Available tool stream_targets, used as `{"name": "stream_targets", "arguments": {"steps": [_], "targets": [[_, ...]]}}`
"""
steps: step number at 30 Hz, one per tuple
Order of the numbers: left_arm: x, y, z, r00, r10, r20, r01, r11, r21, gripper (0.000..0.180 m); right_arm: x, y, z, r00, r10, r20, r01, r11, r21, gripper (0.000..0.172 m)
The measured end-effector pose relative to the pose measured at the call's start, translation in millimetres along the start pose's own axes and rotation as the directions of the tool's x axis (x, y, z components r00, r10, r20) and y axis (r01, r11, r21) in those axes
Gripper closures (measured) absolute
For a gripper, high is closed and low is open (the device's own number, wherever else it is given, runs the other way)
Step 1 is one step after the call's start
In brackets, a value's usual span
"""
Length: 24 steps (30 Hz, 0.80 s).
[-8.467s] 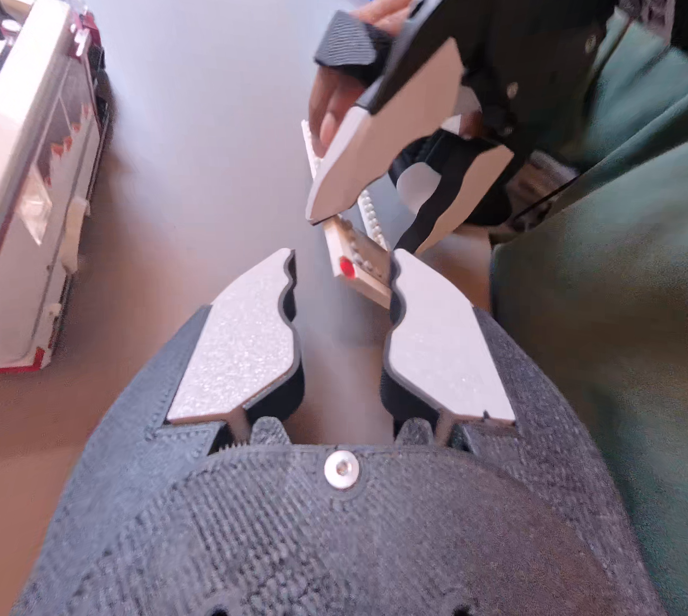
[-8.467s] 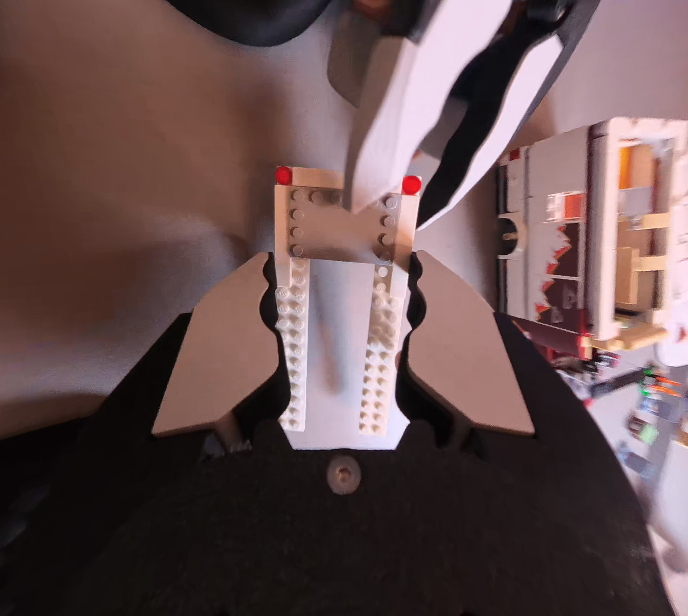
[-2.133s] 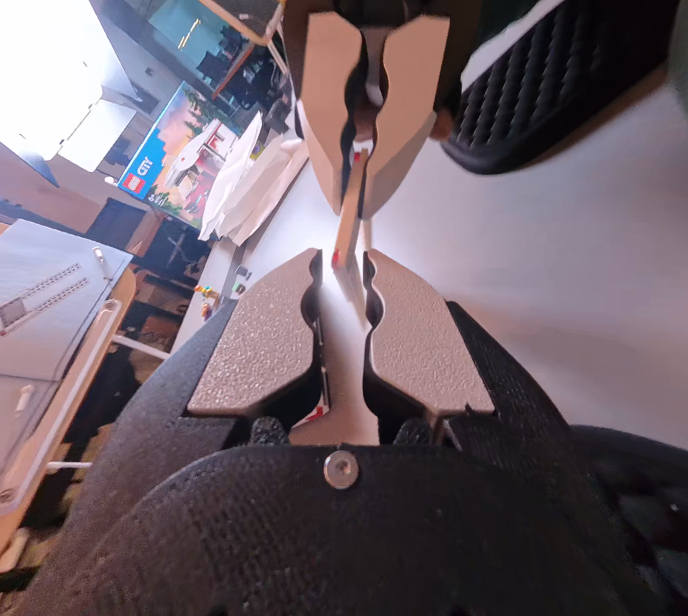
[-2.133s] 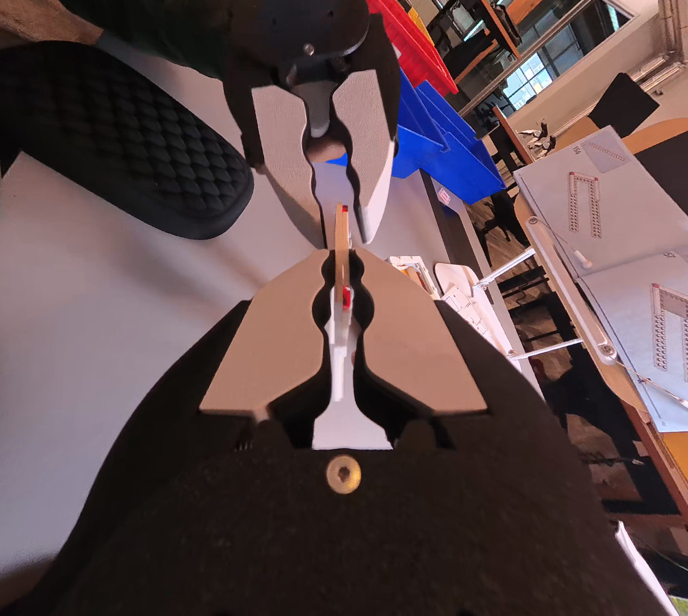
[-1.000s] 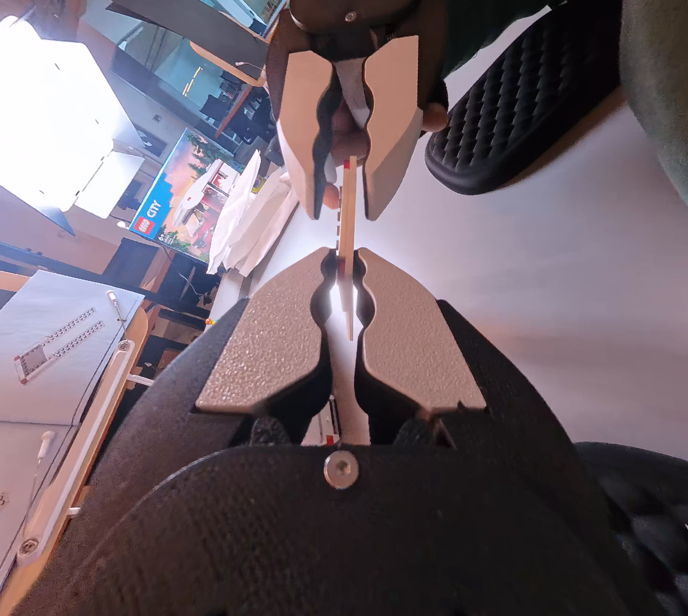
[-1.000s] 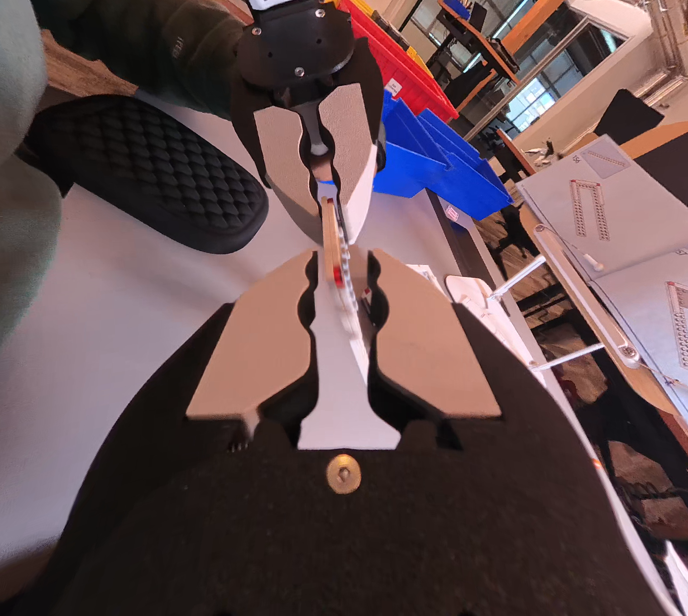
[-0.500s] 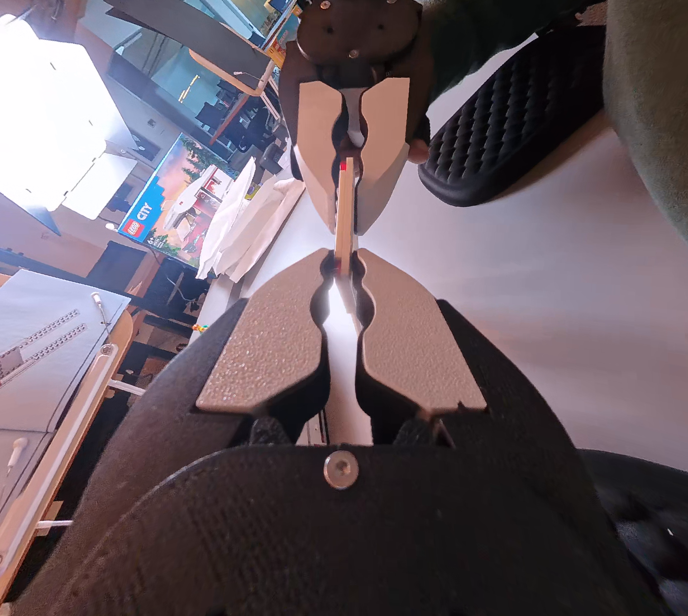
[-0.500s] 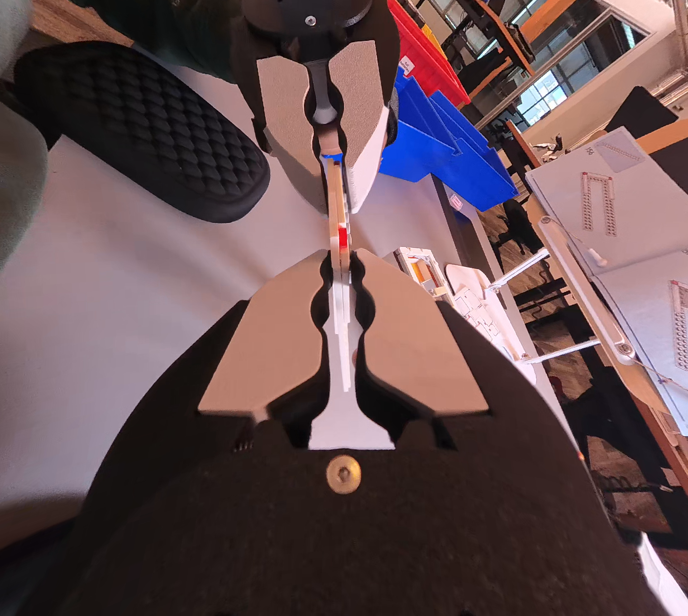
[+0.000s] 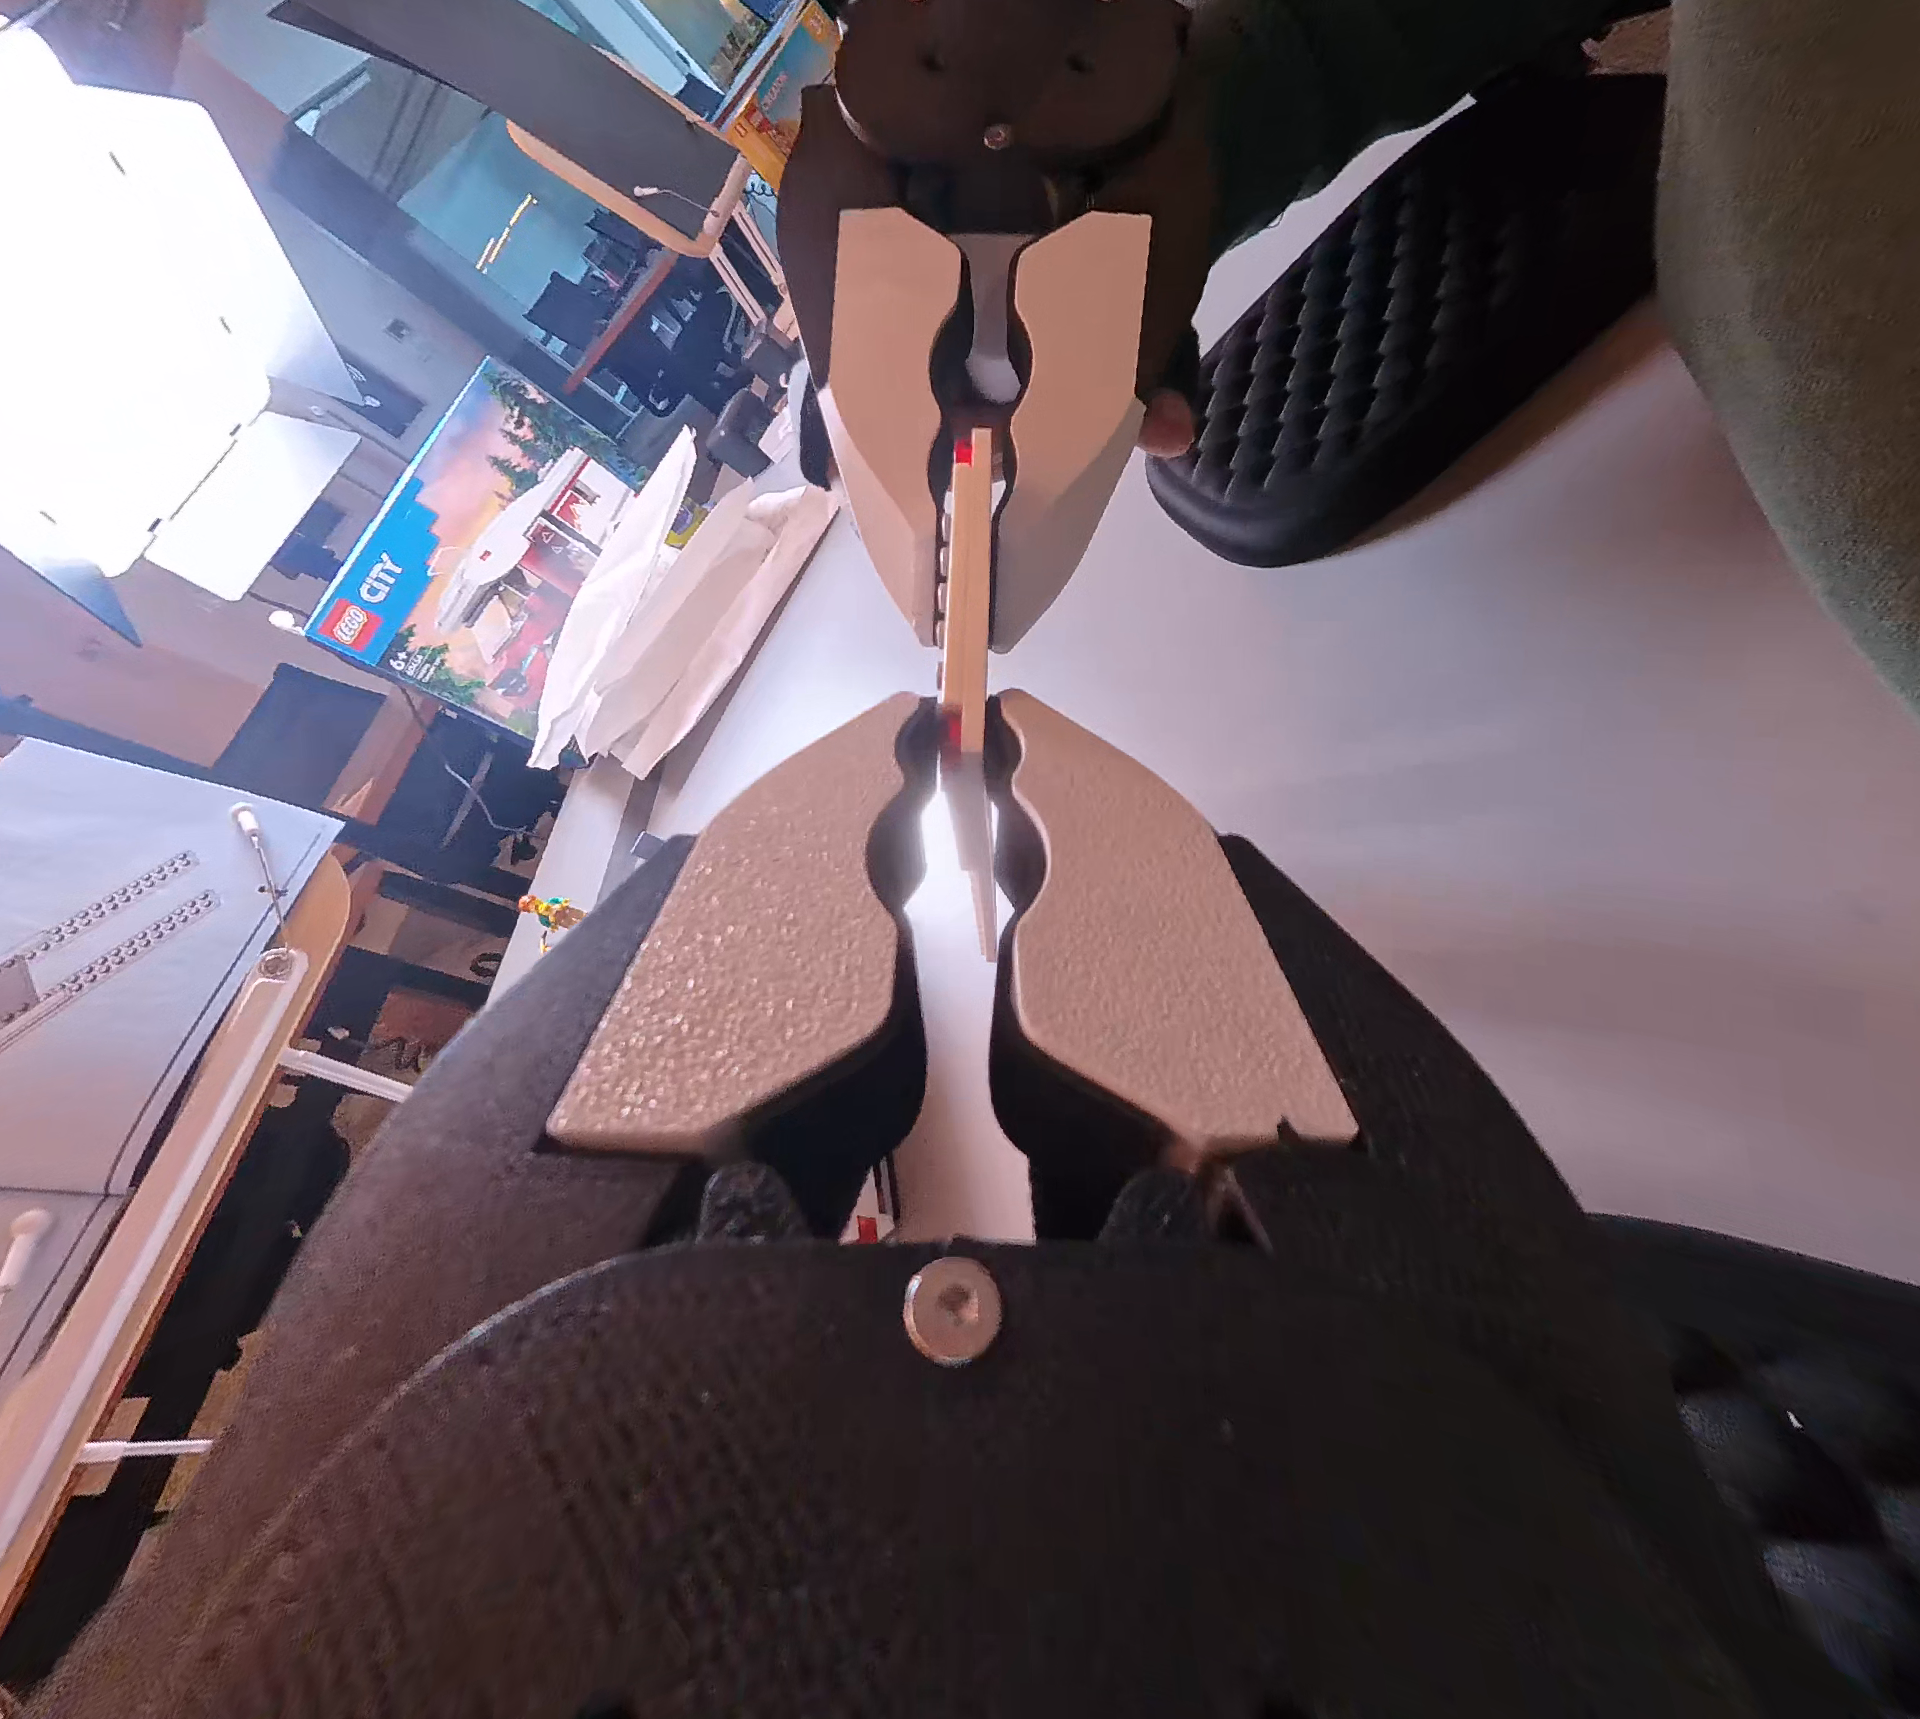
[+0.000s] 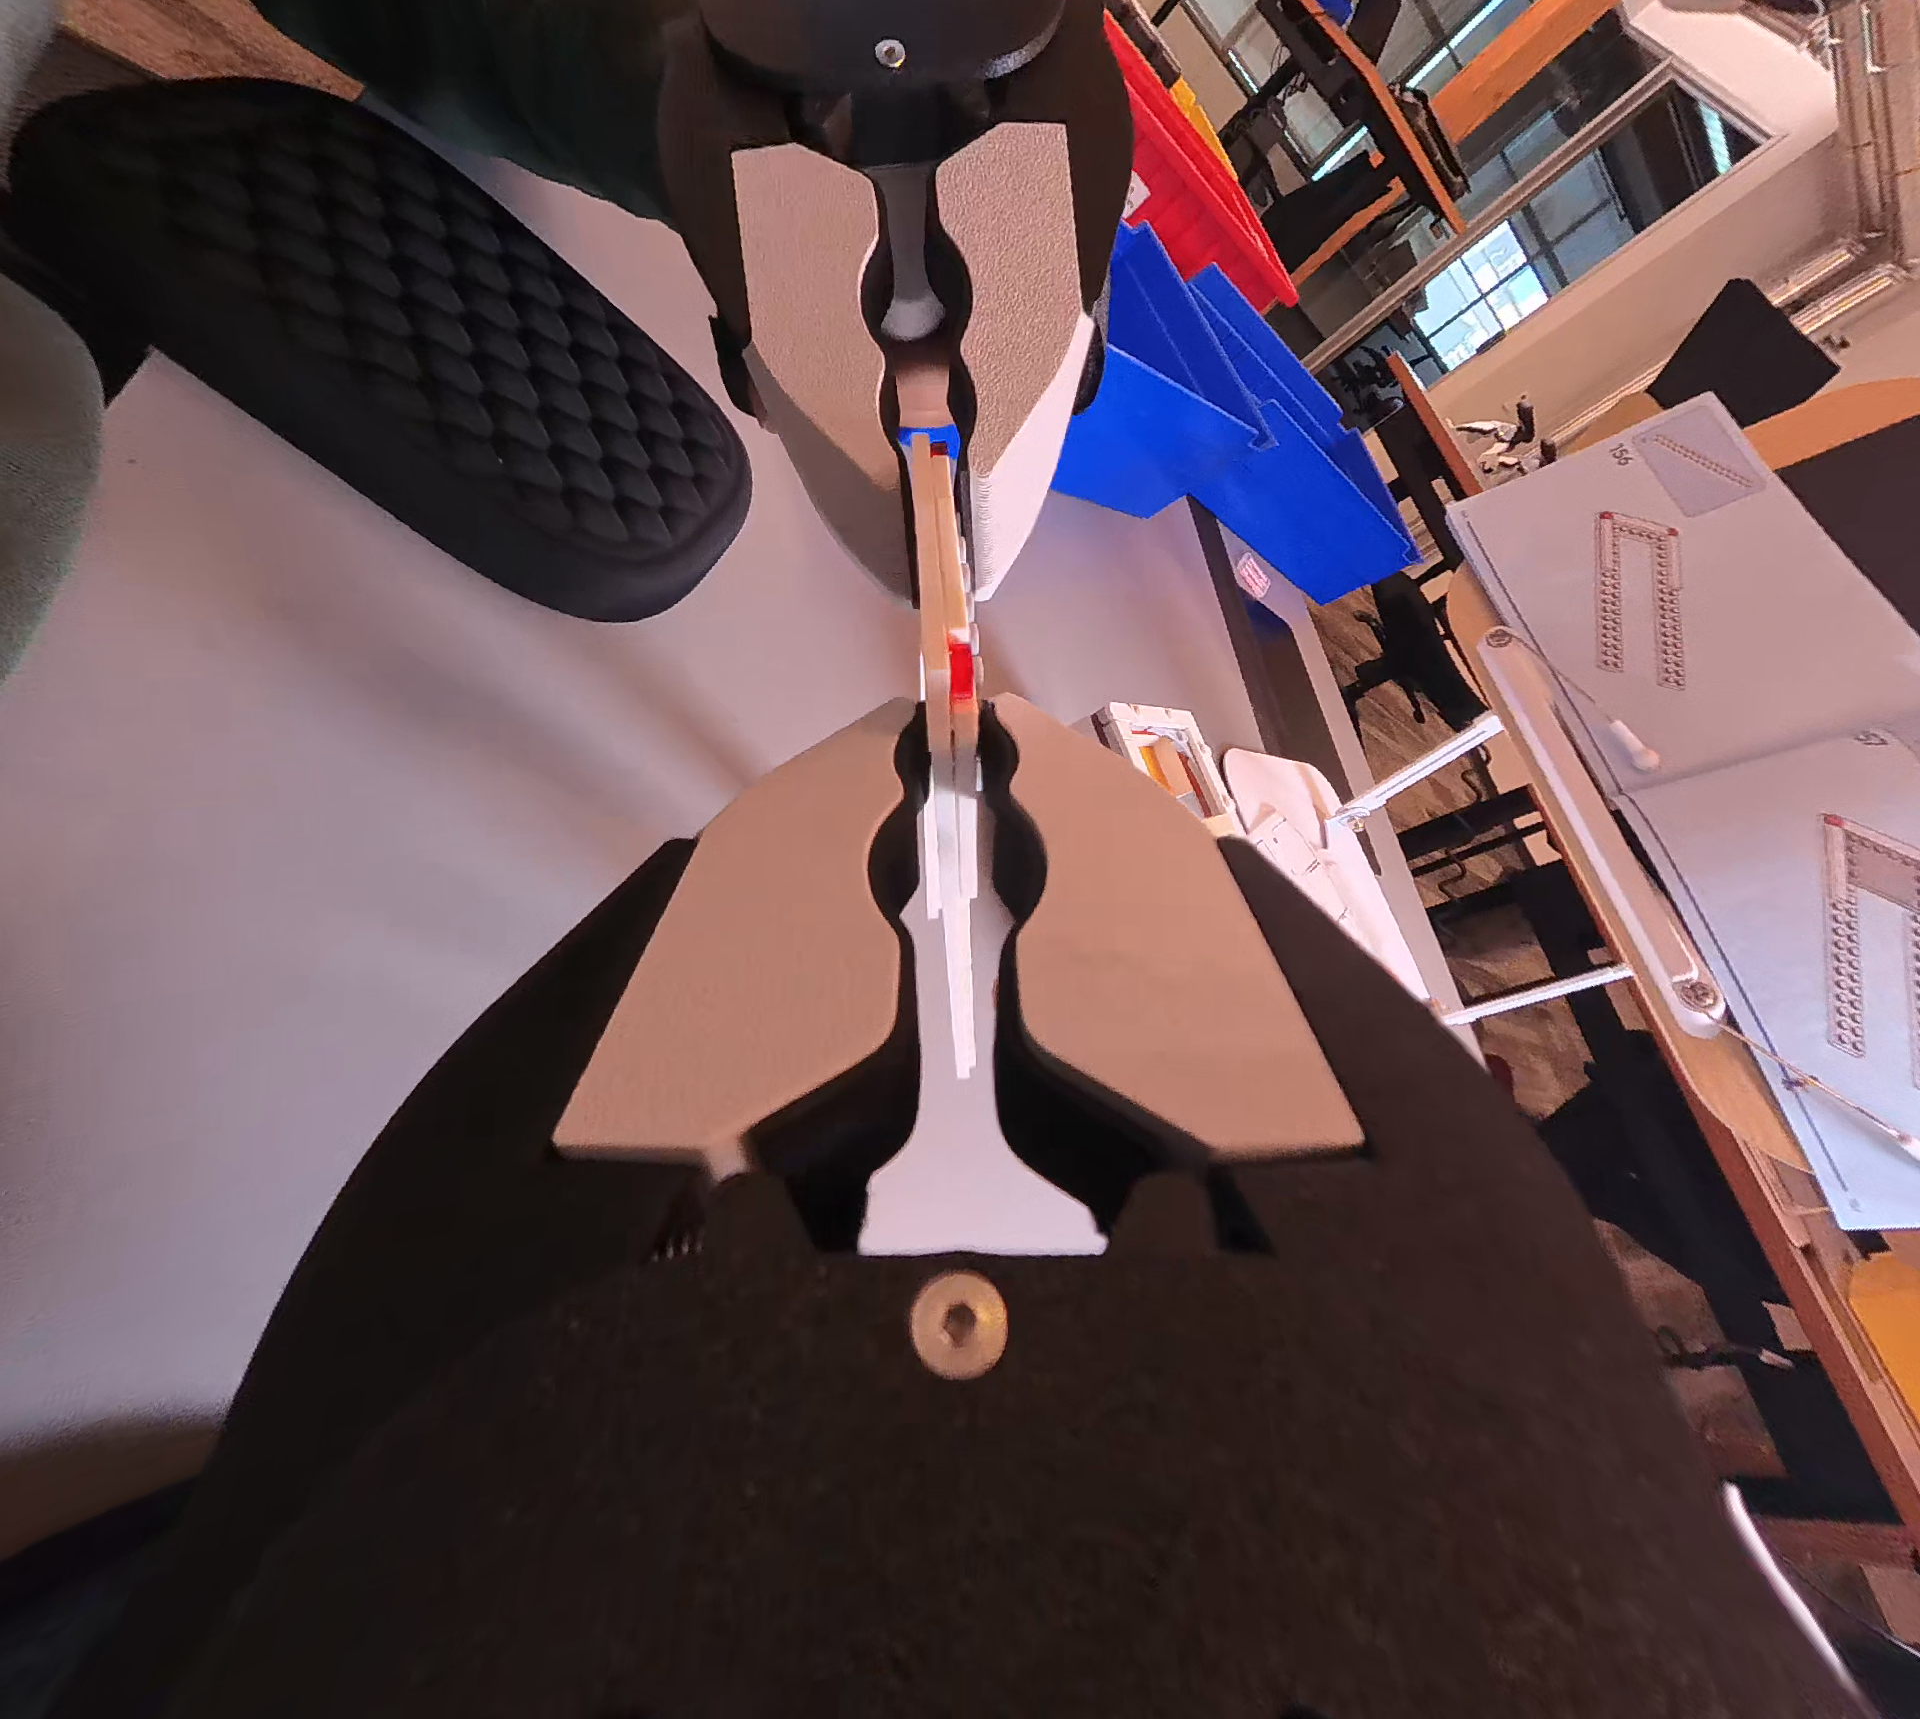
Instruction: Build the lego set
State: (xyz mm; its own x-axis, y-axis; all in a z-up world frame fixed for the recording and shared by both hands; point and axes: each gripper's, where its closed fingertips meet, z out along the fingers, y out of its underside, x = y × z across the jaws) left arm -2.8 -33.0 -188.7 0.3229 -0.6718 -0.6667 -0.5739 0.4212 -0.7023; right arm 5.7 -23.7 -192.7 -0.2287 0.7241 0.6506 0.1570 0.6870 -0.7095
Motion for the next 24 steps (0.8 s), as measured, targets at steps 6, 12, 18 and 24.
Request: {"name": "stream_targets", "arguments": {"steps": [6, 12, 18, 24], "targets": [[1, -1, 1, 1.000, 0.008, -0.012, -0.008, 1.000, 0.000, 0.171, -3, -12, -1, 1.000, 0.003, 0.008, -0.003, 0.999, 0.044, 0.163], [5, 2, 1, 0.999, -0.016, -0.035, 0.016, 1.000, -0.012, 0.172, -7, -8, 3, 1.000, 0.018, 0.014, -0.019, 0.999, 0.031, 0.164], [2, 2, -1, 1.000, -0.011, -0.001, 0.011, 1.000, 0.014, 0.169, -5, -5, 6, 1.000, 0.014, 0.010, -0.015, 1.000, 0.020, 0.164], [4, 6, 1, 1.000, -0.025, -0.005, 0.025, 1.000, -0.003, 0.172, -5, 0, 9, 1.000, 0.009, 0.016, -0.009, 1.000, -0.014, 0.163]]}}
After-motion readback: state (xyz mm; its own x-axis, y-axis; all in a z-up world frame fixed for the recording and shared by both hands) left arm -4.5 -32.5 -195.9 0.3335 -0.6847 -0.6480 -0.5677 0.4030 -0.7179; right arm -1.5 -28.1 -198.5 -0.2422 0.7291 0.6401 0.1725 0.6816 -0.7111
